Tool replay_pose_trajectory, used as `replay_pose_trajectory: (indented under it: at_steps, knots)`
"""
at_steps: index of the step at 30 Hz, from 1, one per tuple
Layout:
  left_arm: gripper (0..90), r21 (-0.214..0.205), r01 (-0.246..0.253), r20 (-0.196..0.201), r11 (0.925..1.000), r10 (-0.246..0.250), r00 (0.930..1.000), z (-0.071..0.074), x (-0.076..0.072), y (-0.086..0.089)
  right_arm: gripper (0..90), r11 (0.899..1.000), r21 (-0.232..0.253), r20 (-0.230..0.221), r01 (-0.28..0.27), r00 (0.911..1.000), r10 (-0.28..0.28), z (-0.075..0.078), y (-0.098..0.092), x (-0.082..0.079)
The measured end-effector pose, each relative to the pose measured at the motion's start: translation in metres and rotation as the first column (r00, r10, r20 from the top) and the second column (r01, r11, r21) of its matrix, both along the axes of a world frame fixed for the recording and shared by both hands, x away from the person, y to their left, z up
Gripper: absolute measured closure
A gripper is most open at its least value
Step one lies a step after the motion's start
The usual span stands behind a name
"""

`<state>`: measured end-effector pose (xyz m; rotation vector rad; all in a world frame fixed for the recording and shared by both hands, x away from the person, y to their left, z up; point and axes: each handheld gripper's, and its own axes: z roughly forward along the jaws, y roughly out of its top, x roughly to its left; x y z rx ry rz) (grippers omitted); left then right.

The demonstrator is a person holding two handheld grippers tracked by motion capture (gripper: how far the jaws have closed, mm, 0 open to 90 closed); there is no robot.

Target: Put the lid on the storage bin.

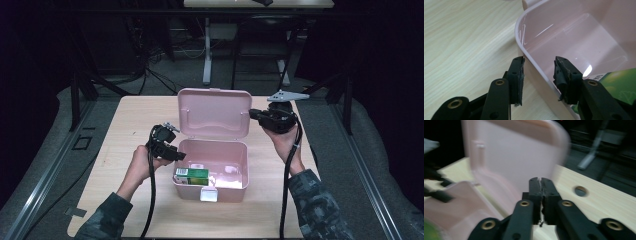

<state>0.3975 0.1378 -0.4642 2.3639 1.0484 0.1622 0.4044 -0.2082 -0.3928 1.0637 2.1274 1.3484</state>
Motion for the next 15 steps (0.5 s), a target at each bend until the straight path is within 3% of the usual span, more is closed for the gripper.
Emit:
replay_pose_trajectory:
  at_steps: [2, 6, 10, 13, 15]
  knots:
    - [59.0, -0.002, 0.0, -0.002, 1.0, 0.0, 1.0, 0.0, 0.0, 0.0, 85.0, 0.998, -0.069, 0.034, 0.005, 0.9994, -0.003, 0.002, 0.008, -0.004]
    - [59.0, -0.005, 0.001, -0.003, 1.0, -0.001, 1.0, 0.0, 0.0, 0.001, 80.9, 0.998, -0.06, 0.019, 0.031, 0.9994, -0.03, 0.003, 0.006, 0.003]
    - [58.9, -0.008, -0.003, -0.008, 1.0, 0.003, 1.0, -0.002, 0.001, 0.001, 73.0, 0.993, -0.056, -0.079, 0.102, 0.9912, -0.106, -0.015, -0.004, 0.022]
    - [59.0, -0.009, -0.001, -0.016, 1.0, 0.001, 0.9999, -0.003, 0.001, 0.0, 70.3, 0.991, -0.011, -0.197, 0.132, 0.9715, -0.131, -0.04, -0.012, 0.043]
    - [59.0, -0.007, -0.005, -0.015, 1.0, 0.005, 0.9999, -0.003, 0.001, -0.001, 68.3, 0.988, -0.01, -0.256, 0.154, 0.9547, -0.151, -0.056, -0.012, 0.055]
